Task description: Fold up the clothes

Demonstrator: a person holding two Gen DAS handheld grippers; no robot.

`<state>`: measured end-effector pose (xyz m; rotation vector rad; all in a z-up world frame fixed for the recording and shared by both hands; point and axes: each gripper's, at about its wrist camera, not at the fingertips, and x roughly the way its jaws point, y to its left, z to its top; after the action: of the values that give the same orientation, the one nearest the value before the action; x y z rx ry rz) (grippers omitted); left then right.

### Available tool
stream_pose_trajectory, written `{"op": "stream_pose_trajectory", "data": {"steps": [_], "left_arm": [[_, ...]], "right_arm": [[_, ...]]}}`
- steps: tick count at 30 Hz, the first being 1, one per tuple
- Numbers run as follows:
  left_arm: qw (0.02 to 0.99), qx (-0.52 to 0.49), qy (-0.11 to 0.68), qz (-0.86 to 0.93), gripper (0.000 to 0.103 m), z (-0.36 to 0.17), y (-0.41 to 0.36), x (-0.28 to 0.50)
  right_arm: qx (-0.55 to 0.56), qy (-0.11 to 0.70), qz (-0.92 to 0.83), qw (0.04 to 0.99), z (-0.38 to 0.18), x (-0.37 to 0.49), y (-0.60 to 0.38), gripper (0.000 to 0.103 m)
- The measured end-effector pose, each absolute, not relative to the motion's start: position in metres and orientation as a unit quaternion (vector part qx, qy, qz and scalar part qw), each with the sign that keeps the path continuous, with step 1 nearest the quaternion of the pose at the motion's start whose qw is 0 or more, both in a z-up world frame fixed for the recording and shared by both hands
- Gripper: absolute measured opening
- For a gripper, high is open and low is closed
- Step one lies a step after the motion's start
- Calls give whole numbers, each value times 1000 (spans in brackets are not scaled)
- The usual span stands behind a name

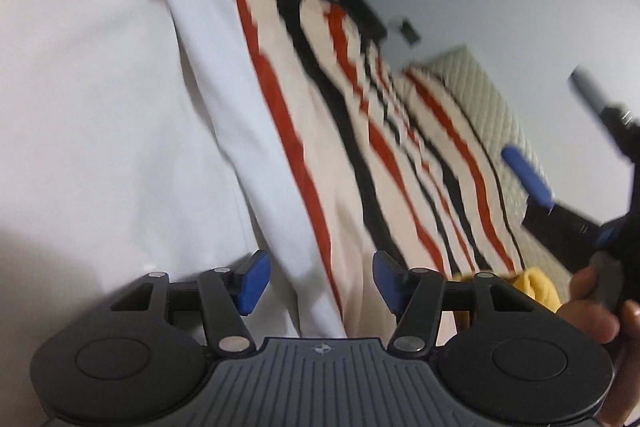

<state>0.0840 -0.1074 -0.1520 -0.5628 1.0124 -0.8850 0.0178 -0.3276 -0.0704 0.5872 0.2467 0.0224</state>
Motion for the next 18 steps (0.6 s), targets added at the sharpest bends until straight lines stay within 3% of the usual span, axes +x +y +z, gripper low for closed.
{"op": "stream_pose_trajectory", "data": {"steps": [5, 7, 9, 12, 14, 18], "left_arm": [[696, -284, 462, -471, 79, -170, -122, 93], [670, -318, 456, -491, 79, -176, -120, 97], [655, -333, 450, -507, 69, -179, -119, 98], [666, -326, 442, -504, 40, -180, -114, 94], [681, -328, 442, -483, 2, -181, -109, 90], [686, -356, 436, -460, 2, -178, -96, 91]], "right_arm": [[305, 135, 14, 943, -78, 23, -330, 88], [310, 135, 10, 941, -80, 23, -332, 88], [313, 134, 3, 940, -83, 24, -335, 88], [326, 142, -15, 934, -90, 28, -342, 88], [335, 143, -25, 931, -92, 27, -345, 88], [324, 144, -43, 934, -92, 28, -345, 88]]}}
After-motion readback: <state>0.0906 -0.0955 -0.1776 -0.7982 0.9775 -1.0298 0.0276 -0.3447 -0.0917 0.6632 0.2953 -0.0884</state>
